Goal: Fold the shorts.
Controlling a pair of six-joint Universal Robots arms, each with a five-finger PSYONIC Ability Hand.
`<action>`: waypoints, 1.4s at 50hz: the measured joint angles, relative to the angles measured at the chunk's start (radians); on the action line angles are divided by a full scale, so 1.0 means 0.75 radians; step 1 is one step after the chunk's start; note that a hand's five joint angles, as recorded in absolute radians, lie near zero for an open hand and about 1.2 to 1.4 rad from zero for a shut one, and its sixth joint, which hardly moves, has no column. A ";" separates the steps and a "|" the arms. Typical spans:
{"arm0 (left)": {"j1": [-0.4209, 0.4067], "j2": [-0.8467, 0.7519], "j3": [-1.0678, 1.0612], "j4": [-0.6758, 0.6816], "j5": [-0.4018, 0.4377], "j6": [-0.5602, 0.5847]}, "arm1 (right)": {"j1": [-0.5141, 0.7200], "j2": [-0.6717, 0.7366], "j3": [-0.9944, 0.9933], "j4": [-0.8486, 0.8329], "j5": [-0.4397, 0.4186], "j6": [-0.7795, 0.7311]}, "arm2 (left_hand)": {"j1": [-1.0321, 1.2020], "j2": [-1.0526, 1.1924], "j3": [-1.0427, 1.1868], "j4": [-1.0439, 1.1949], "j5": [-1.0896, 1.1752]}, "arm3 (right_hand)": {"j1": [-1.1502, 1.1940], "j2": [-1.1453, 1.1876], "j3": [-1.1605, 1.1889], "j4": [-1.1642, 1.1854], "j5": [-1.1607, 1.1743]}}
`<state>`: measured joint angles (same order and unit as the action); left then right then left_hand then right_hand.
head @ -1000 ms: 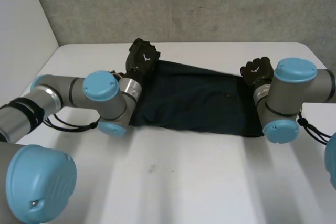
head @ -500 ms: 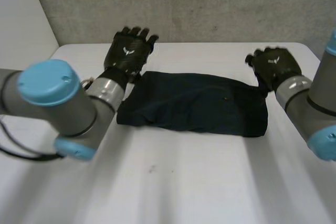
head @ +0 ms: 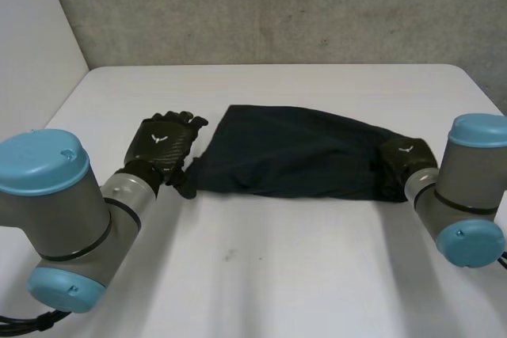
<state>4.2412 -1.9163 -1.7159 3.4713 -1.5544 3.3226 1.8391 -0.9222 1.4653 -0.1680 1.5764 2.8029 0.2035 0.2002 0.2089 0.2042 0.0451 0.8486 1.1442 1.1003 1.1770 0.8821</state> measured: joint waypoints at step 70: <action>-0.209 -0.885 1.290 -0.051 0.262 0.014 | 0.077 0.189 -0.749 0.407 -0.345 0.405 | 0.061 0.070 0.050 0.063 0.048 | -0.863 -1.229 -1.188 -1.252 -1.084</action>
<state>4.0846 -2.5802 -0.7484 3.4333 -1.3578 3.3331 1.8965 -0.7808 0.9037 0.1371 1.3175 3.1063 0.2491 0.2526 0.2468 0.2517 0.0809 0.2013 0.2222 0.2095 0.2382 0.0690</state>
